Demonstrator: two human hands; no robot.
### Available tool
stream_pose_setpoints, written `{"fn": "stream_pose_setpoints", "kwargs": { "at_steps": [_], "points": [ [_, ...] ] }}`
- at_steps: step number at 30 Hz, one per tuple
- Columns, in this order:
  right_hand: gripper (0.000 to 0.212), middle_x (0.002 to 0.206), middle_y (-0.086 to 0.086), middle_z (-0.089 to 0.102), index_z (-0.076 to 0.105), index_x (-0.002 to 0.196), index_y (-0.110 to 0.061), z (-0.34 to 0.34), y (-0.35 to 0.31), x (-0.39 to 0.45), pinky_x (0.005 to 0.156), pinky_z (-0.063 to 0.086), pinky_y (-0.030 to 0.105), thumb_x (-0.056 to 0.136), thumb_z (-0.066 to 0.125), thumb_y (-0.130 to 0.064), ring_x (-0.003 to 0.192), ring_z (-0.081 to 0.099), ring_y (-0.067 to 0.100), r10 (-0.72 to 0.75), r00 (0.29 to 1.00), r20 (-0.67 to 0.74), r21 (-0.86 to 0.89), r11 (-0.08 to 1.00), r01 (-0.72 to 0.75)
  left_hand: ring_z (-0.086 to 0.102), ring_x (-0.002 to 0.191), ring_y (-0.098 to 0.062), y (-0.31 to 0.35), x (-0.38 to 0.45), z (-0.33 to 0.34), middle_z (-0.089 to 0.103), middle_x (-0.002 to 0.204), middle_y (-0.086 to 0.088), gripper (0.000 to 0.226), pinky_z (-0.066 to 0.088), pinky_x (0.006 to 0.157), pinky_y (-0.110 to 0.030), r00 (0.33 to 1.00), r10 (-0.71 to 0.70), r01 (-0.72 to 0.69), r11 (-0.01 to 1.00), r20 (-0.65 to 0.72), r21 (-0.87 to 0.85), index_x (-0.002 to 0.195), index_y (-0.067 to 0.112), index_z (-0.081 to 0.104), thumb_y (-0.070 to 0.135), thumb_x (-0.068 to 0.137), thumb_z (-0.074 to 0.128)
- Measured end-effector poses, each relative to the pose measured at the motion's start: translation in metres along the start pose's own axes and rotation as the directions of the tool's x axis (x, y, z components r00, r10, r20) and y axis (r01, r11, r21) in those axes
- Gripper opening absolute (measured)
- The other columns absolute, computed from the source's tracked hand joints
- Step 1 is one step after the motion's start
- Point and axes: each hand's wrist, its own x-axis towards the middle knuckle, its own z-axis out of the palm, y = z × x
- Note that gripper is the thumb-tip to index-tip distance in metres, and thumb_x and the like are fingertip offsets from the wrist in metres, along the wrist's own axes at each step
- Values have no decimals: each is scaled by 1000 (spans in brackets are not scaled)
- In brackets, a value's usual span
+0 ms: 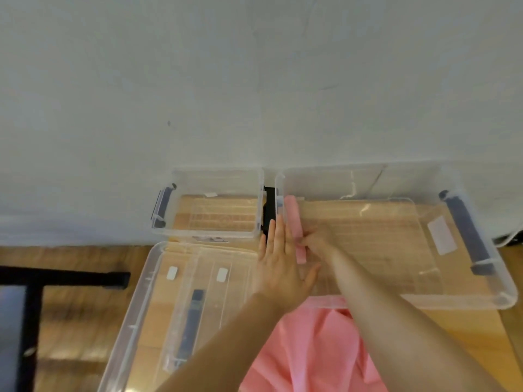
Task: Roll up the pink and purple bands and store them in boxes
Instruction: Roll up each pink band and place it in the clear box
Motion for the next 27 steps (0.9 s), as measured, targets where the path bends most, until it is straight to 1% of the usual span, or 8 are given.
{"fn": "stream_pose_setpoints", "kwargs": {
  "at_steps": [2, 5, 7, 11, 14, 17, 22, 27],
  "points": [
    [22, 99, 5, 67, 65, 104, -8, 0, 3, 2, 58, 39, 14, 82, 66, -11, 95, 62, 21, -188, 980, -66, -175, 969, 174, -7, 141, -32, 1, 0, 1, -9, 152, -14, 90, 0, 114, -45, 1000, 8, -8, 1000, 1, 28, 143, 3, -3, 70, 84, -4],
    [6, 82, -5, 60, 60, 92, -14, 2, 9, 5, 61, 38, 16, 87, 59, -14, 84, 58, 18, -318, 944, -83, -317, 907, 278, -3, 141, -33, -1, 0, 4, -8, 152, -14, 87, 2, 113, -45, 1000, 1, 0, 998, -22, 65, 144, 2, -1, 65, 86, 16],
    [19, 101, 4, 62, 59, 107, -9, 2, 10, 9, 75, 44, 23, 90, 51, -12, 93, 58, 20, -359, 933, -18, -426, 847, 318, 5, 141, -34, 1, 0, 1, 1, 152, -17, 86, 7, 112, -48, 999, 11, -8, 999, -52, 49, 143, 1, 3, 61, 86, 25],
    [30, 122, 7, 54, 51, 124, -12, 3, 10, 11, 89, 44, 30, 96, 41, -19, 101, 52, 19, -361, 930, 68, -593, 735, 329, -7, 141, -32, 2, -1, -1, -11, 151, -13, 85, 0, 113, -46, 1000, 10, -9, 999, -18, 38, 141, 5, -8, 62, 85, 19],
    [47, 142, 5, 37, 33, 140, -15, -2, 12, 10, 104, 35, 39, 95, 41, -26, 128, 37, 23, -370, 924, 97, -758, 574, 309, -20, 139, -28, 3, -1, -4, -28, 146, -10, 84, -9, 115, -40, 999, 6, -8, 999, 40, 52, 135, 11, -26, 67, 81, 7],
    [52, 152, -2, 22, 21, 146, -19, -10, 15, -1, 110, 27, 41, 97, 37, -25, 138, 23, 20, -400, 912, 92, -751, 574, 328, -25, 138, -24, 4, -2, -8, -34, 144, -8, 85, -11, 115, -38, 997, -9, 5, 998, 73, 64, 132, 14, -32, 73, 78, -5],
    [51, 146, 7, 35, 36, 141, -11, -38, 21, -30, 110, 30, 38, 93, 50, -21, 135, 33, 24, -562, 827, 12, -614, 649, 449, -22, 140, -24, 1, 1, -7, -33, 143, -9, 87, -4, 116, -43, 996, -16, 5, 992, 88, 126, 135, 10, -28, 69, 76, -5],
    [30, 119, 10, 60, 61, 116, -2, -75, 61, -128, 99, 36, 26, 90, 54, -14, 113, 53, 21, -751, 629, -203, -476, 637, 607, -13, 142, -24, 3, 0, -5, -20, 153, -10, 83, -2, 116, -41, 999, -22, 20, 995, 26, 101, 144, 12, -20, 55, 93, 29]
  ]
}}
